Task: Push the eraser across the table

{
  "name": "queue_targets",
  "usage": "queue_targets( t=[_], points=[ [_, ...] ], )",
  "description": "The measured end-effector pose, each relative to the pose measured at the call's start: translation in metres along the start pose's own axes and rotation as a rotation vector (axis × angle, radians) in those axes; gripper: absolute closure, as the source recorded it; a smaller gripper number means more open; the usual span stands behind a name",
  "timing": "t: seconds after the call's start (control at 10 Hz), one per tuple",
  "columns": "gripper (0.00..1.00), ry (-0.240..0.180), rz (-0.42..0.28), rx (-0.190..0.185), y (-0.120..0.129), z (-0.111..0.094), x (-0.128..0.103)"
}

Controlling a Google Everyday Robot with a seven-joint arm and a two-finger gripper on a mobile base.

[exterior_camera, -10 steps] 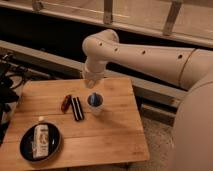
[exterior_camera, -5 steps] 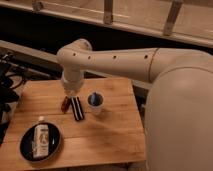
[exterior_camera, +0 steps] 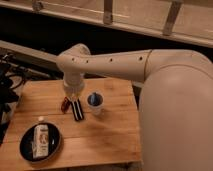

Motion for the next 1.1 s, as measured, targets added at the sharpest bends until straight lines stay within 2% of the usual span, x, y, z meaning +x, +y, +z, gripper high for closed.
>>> queue_targets(
  t=[0.2,0.5,0.7,1.1],
  points=[
    [1.00,0.012,0.002,0.008,0.003,0.018,-0.002],
    [1.00,0.030,0.003,0.003,-0.001,0.024,-0.010],
    [1.00,0.027,0.001,-0.006,0.009,0.035,-0.024],
    [1.00,0.025,0.000,-0.007,0.001,0.052,-0.033]
  ],
)
